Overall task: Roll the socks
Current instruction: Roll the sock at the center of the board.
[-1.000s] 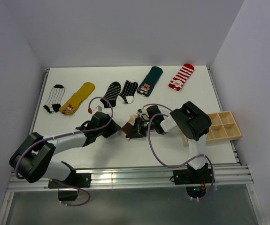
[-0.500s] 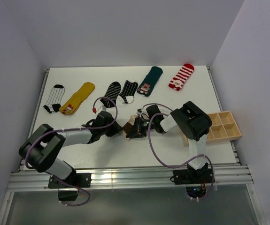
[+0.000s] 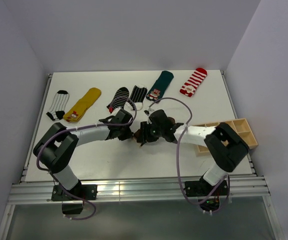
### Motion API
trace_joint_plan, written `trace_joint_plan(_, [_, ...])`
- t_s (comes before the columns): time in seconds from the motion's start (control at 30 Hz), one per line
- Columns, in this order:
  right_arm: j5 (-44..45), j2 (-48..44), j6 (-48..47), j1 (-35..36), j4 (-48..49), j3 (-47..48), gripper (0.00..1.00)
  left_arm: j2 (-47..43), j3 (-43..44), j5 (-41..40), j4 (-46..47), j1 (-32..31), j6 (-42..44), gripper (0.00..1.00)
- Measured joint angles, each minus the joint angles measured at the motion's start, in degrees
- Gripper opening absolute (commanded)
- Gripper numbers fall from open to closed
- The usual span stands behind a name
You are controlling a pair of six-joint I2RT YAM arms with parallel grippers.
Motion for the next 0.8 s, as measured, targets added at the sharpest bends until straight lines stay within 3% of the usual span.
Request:
trace_joint_plan(0.2, [19.89,-9.90,-6.12,9.62,-1.14,-2.49,0.49,4.66,10.49,-1.81,-14.45,-0.28,5.51,0.05])
trace_joint_plan(0.33, [29.49,-11.13,-10.05,16.59,-0.48,-3.37,0.50,7.91,16.06,-1.92,-20.98,-0.28,8.76,0.05])
trace_joint_plan(0.8, [44.76,-1.07,-16.87,26.14,0.52,0.28,0.49,10.25,19.78,-0.42,-26.36,-0.22,12.35,0.05])
